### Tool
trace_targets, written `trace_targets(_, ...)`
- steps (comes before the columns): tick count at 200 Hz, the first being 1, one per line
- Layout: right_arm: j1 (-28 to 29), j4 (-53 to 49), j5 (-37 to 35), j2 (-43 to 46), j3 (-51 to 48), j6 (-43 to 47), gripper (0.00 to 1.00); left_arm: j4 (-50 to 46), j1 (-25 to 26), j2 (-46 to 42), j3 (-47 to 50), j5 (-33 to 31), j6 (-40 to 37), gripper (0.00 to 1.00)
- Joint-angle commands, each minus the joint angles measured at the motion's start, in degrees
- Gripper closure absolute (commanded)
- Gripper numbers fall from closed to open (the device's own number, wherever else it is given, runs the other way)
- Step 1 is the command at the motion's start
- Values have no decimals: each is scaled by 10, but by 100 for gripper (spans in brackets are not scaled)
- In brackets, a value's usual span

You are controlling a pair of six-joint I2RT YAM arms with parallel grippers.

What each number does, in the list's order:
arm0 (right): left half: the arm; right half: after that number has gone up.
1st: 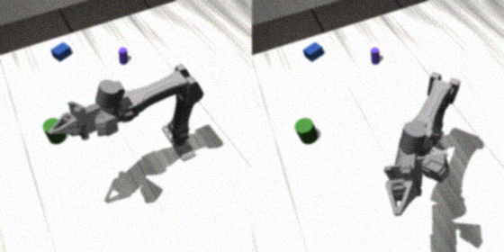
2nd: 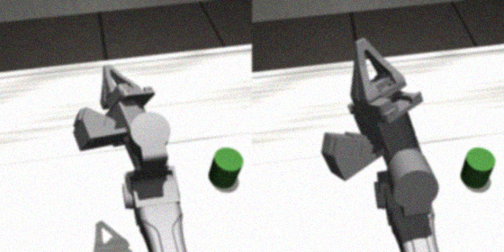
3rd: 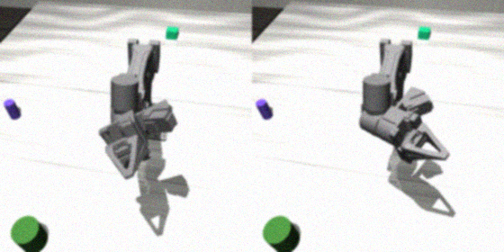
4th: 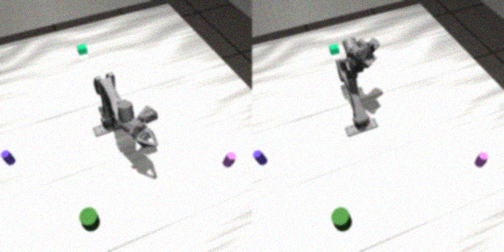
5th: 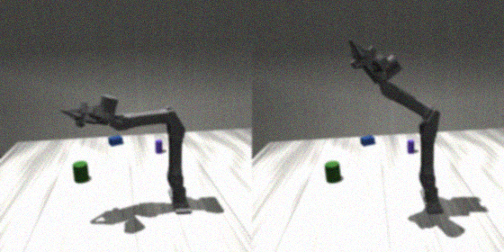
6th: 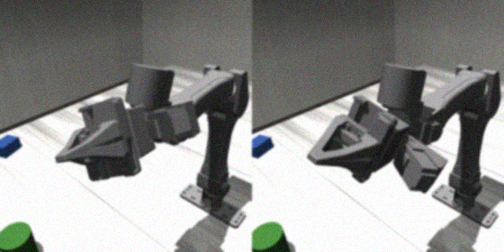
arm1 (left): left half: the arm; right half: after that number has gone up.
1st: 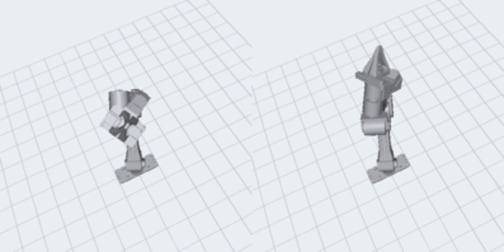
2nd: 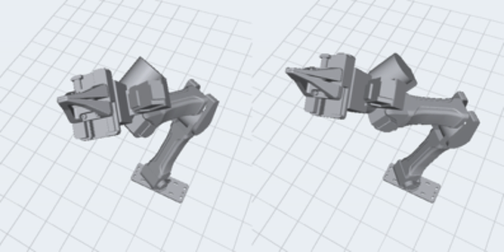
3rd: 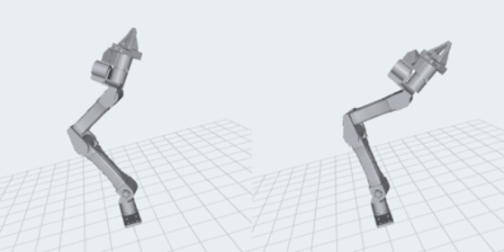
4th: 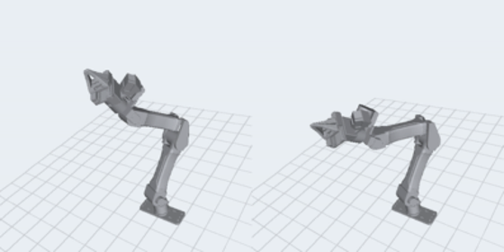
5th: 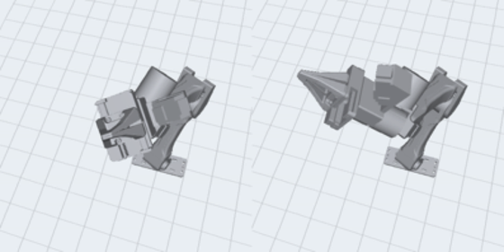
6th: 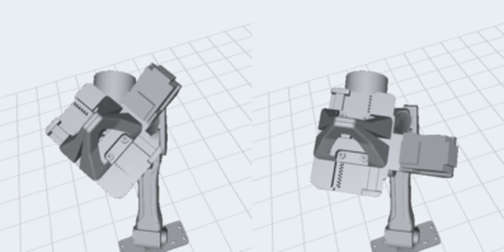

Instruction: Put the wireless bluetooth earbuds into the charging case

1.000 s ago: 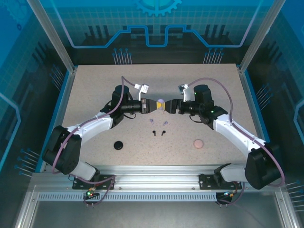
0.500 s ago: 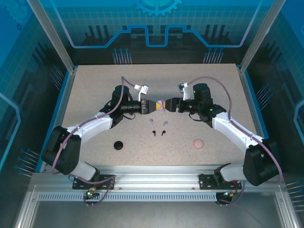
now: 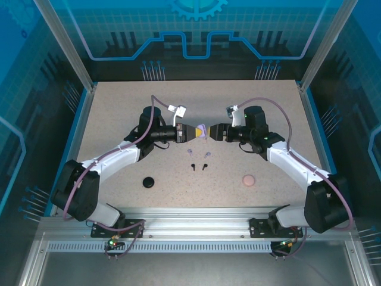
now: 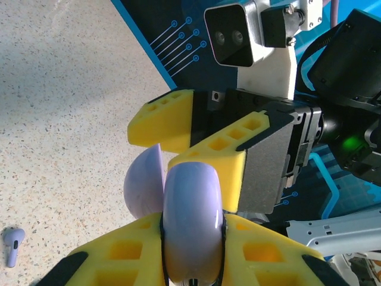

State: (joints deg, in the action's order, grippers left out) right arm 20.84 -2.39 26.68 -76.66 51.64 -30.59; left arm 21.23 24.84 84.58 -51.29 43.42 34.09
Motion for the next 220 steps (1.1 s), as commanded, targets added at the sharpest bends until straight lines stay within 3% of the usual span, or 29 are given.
trace_targets(1,-8,-3,34,35,-9,2,32,4,-1,-14,-15,16,-15,100)
trace_targets(89,-1,18,75,8,3,2,47,15,0,-7,-25,25,-5,100)
trace_targets(220,12,19,80,-12,27,3,53,14,6,2,-28,27,-6,100)
